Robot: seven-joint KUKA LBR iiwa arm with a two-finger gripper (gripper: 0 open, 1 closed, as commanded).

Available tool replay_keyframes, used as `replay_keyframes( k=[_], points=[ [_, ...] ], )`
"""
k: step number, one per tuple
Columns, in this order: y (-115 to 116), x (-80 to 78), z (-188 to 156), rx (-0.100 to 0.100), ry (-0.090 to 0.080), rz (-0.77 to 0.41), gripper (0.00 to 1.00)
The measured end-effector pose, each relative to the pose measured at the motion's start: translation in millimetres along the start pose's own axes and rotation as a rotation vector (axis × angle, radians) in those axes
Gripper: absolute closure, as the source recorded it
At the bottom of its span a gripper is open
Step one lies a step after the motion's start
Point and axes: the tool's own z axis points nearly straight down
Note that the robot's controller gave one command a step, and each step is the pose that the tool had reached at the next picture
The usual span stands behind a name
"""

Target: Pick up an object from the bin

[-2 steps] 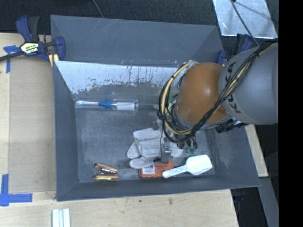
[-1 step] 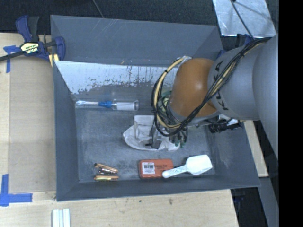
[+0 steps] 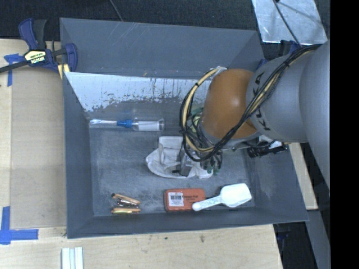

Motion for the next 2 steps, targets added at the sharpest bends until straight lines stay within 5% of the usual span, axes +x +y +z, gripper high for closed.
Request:
replay_keyframes(
  k=[1, 2],
  points=[
    [38.4, -48.5, 22.6, 0.000, 0.000, 0.035, 1.00],
    [19.5, -36.1, -120.9, 0.000, -0.002, 0.007, 1.00]
  ],
)
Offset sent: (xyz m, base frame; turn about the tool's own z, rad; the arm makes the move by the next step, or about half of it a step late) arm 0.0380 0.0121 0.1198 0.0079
